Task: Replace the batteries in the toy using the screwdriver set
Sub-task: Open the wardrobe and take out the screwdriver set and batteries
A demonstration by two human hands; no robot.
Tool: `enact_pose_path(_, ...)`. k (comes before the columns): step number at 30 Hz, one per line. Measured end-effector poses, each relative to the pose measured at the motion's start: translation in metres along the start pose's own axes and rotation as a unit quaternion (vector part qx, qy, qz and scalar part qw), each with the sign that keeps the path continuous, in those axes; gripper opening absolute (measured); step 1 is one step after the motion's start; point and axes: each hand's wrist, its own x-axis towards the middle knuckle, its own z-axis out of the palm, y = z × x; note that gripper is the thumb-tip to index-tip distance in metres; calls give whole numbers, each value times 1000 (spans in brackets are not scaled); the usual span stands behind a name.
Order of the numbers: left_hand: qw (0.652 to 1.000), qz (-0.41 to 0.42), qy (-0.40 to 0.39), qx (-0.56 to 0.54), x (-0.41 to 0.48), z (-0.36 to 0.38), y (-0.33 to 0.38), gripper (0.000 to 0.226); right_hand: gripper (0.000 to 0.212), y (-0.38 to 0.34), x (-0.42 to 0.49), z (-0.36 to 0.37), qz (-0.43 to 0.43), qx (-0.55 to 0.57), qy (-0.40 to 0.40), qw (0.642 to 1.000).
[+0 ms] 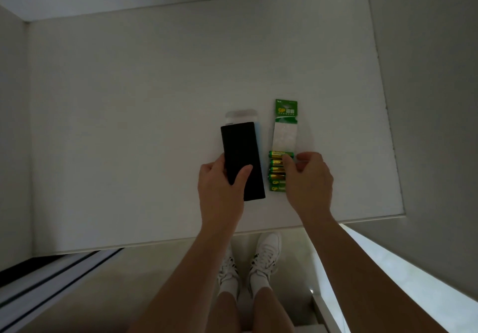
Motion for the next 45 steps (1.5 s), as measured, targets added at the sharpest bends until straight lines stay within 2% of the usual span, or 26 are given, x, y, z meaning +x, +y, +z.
enact_pose_path(15,998,-56,7,-1,1,12,14,48,34,-1,3,12,26,70,35,997)
enact_pose_path(22,998,-61,-25,-18,5,12,13,47,39,-5,9,14,28,84,21,996)
enact_pose_path(26,992,-95,-64,-46,9,8,15,70,43,-5,12,19,12,62,13,998)
enact_pose_path(28,991,-91,-80,-56,9,8,16,75,43,-6,10,18,3,47,3,999)
enact_pose_path(31,990,-81,-100,-49,9,9,19,66,41,-5,4,16,-30,15,-4,999)
enact_pose_path(35,986,-89,-109,-93,7,10,18,46,39,-4,1,15,-76,-31,-12,997)
enact_pose_path(40,978,-105,-121,-134,7,7,16,47,41,-7,3,18,-73,-91,7,993)
enact_pose_path(45,964,-117,-139,-194,7,6,11,48,36,-2,7,21,-91,-43,19,995)
